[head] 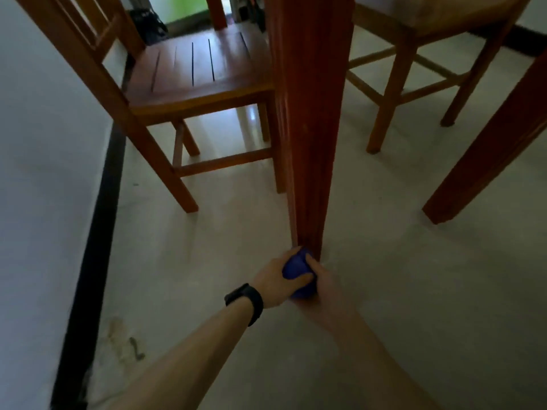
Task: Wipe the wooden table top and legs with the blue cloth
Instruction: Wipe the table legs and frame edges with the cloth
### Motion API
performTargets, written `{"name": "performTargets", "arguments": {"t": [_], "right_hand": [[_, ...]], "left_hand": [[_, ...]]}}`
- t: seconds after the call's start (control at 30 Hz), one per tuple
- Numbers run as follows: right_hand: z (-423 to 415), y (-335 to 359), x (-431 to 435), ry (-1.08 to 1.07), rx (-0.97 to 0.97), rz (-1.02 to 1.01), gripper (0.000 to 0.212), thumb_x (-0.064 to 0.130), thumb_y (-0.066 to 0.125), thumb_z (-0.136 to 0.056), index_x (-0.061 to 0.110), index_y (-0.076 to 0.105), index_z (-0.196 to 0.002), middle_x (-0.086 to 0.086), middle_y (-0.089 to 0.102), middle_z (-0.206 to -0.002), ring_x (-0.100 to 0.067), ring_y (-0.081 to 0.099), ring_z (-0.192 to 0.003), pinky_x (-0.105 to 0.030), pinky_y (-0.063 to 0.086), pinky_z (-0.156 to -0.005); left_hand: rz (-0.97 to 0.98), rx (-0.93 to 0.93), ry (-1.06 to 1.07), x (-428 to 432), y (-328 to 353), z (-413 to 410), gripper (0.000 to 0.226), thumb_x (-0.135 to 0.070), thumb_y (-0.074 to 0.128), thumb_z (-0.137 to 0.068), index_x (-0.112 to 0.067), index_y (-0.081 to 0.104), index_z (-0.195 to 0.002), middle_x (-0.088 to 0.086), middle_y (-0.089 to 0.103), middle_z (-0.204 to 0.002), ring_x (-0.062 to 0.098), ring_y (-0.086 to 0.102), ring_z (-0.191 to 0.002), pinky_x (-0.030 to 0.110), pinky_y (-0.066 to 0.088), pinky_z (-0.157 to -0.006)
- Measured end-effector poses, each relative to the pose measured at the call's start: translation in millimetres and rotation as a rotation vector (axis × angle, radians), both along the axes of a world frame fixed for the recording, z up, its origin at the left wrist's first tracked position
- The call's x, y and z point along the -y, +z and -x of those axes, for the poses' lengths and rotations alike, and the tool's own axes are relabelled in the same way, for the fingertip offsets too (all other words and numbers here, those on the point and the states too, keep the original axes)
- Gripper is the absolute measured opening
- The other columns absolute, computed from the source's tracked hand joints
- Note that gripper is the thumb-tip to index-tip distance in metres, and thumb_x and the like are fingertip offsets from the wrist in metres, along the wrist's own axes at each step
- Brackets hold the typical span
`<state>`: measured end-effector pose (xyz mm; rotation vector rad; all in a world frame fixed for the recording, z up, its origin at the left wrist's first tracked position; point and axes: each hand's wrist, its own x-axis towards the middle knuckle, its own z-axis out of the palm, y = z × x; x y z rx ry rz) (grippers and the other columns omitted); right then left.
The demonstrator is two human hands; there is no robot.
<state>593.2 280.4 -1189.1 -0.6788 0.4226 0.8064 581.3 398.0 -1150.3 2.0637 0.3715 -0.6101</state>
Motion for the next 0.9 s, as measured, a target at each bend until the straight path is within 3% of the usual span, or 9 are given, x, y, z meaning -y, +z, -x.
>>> {"name": "performTargets", "arguments": {"t": [0.1,0.2,0.3,0.37,0.47,0.6,0.67,0.8,0.9], "right_hand": [[-2.1,2.8,1.0,0.051,-0.003,0.268,0.032,0.035,0.044,-0.104,0.011,0.059,-0.119,-0.017,0.055,-0.136,-0.036,0.062,-0.106,-0.050,0.051,-0.080],[-12.9,16.0,13.0,0.241,0.253,0.669,0.038,0.051,0.057,-0.095,0.022,0.066,-0.117,0.001,0.071,-0.114,-0.028,0.069,-0.103,-0.045,0.054,-0.085],[-32.5,46.1,20.9,-0.023,0.643,1.051,0.051,0.055,0.060,-0.089,0.029,0.054,-0.133,0.008,0.062,-0.127,-0.016,0.061,-0.113,-0.036,0.049,-0.093],[-46.2,76.6,15.2,-0.169,0.879,1.022,0.063,0.053,0.056,-0.093,0.037,0.030,-0.148,0.016,0.042,-0.146,-0.005,0.049,-0.125,-0.027,0.044,-0.098],[-56.6,101.0,-2.2,-0.148,1.113,0.954,0.066,0.048,0.049,-0.097,0.036,0.016,-0.153,0.028,0.039,-0.141,0.017,0.046,-0.118,-0.006,0.043,-0.090],[-57.9,93.0,-4.6,-0.061,1.091,1.031,0.063,0.056,0.043,-0.094,0.041,0.018,-0.150,0.031,0.039,-0.135,0.030,0.043,-0.104,0.006,0.036,-0.082],[-59.1,88.9,0.7,0.002,1.084,1.054,0.053,0.061,0.041,-0.092,0.058,0.020,-0.140,0.048,0.038,-0.125,0.027,0.044,-0.108,0.002,0.035,-0.090],[-58.0,88.9,-1.0,-0.004,1.046,1.079,0.055,0.060,0.041,-0.092,0.053,0.022,-0.144,0.049,0.039,-0.117,0.033,0.042,-0.102,0.003,0.035,-0.088],[-56.3,88.1,-5.6,-0.039,1.010,1.083,0.057,0.059,0.041,-0.092,0.048,0.023,-0.145,0.048,0.038,-0.115,0.035,0.042,-0.096,0.007,0.034,-0.080]], "left_hand": [[0.116,-0.020,0.069,-15.1,-6.7,-3.3,0.054,-0.042,0.067,-0.090,-0.035,0.041,-0.136,0.001,0.051,-0.129,0.026,0.063,-0.094,0.032,0.059,-0.057],[-0.062,0.061,0.064,-31.6,-7.4,-18.7,0.035,-0.030,0.059,-0.095,-0.029,0.047,-0.128,0.003,0.060,-0.116,0.018,0.059,-0.082,0.035,0.055,-0.066],[0.017,0.235,0.472,-42.8,-2.5,-37.8,0.042,-0.019,0.055,-0.095,-0.029,0.043,-0.134,0.004,0.056,-0.119,0.021,0.060,-0.089,0.029,0.048,-0.067],[0.050,0.452,0.656,-29.9,0.9,-48.1,0.048,-0.022,0.053,-0.098,-0.036,0.037,-0.141,0.003,0.046,-0.132,0.022,0.057,-0.104,0.027,0.044,-0.078],[-0.032,0.654,0.534,15.2,-17.5,-49.3,0.055,-0.023,0.047,-0.100,-0.043,0.028,-0.147,-0.001,0.029,-0.148,0.018,0.053,-0.103,0.028,0.048,-0.083],[0.044,-0.042,0.366,16.7,-111.0,-24.9,0.040,-0.027,0.048,-0.101,-0.028,0.045,-0.140,0.004,0.049,-0.121,0.023,0.053,-0.086,0.033,0.050,-0.076],[0.129,-0.167,0.433,2.1,-138.9,-10.1,0.021,-0.026,0.048,-0.100,-0.029,0.052,-0.120,0.006,0.054,-0.114,0.021,0.050,-0.077,0.038,0.053,-0.077],[0.083,0.240,0.749,-4.4,-119.4,-24.9,0.051,-0.017,0.048,-0.099,-0.036,0.035,-0.144,0.011,0.044,-0.137,0.035,0.057,-0.108,0.044,0.051,-0.092],[0.101,0.322,0.650,4.4,-88.6,-49.4,0.063,-0.017,0.049,-0.099,-0.029,0.022,-0.154,0.007,0.036,-0.146,0.033,0.054,-0.115,0.040,0.048,-0.092]]}}
